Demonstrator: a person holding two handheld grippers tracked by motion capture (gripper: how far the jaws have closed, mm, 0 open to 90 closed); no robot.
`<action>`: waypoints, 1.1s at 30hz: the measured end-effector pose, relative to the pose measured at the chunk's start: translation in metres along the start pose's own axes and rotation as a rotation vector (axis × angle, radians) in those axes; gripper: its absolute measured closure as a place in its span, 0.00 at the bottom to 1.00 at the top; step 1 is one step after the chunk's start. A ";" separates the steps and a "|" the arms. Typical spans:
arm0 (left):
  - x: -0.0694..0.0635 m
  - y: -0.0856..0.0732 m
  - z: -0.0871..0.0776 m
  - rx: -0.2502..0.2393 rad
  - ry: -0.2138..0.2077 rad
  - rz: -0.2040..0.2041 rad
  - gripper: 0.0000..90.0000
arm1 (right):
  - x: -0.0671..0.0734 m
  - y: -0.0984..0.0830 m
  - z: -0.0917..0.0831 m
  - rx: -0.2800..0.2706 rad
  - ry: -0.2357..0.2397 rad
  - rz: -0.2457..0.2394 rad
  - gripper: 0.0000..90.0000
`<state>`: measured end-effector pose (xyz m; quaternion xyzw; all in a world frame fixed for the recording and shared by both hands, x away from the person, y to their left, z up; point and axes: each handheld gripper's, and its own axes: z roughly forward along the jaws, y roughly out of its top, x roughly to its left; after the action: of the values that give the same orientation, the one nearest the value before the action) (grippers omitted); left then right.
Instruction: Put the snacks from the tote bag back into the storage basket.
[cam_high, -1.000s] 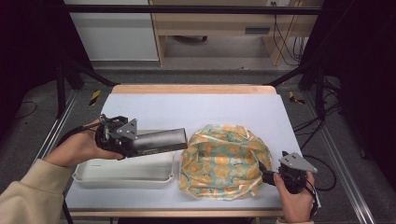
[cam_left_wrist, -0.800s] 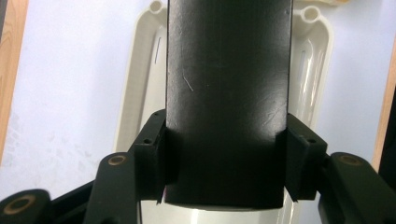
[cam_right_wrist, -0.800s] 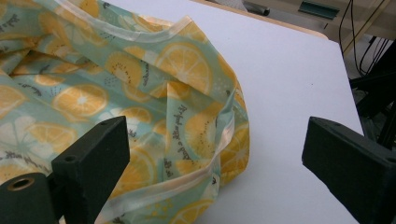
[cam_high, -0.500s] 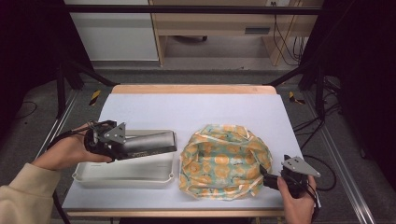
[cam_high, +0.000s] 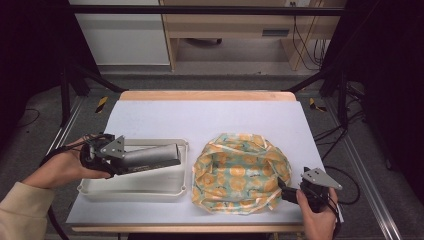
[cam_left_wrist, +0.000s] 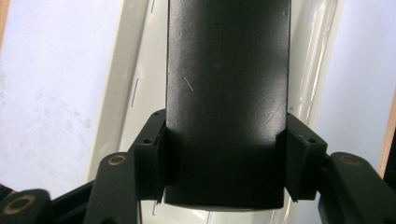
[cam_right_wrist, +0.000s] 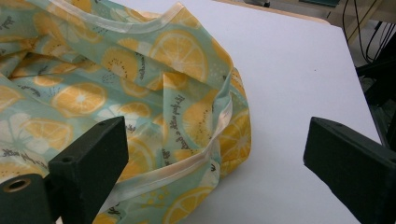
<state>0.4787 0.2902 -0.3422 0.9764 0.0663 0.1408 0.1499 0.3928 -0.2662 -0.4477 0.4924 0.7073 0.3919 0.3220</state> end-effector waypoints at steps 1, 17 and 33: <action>0.000 -0.002 0.000 0.000 -0.002 0.001 0.48 | 0.000 0.000 0.000 0.003 -0.001 -0.001 0.08; -0.004 -0.017 0.005 0.005 -0.017 0.016 0.48 | 0.002 0.000 0.000 0.003 -0.007 -0.005 0.06; 0.003 -0.033 0.014 -0.011 -0.043 0.035 0.48 | 0.004 0.001 0.001 -0.003 -0.025 0.041 0.05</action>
<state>0.4830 0.3176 -0.3646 0.9794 0.0452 0.1227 0.1540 0.3927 -0.2618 -0.4474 0.5110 0.6924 0.3933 0.3235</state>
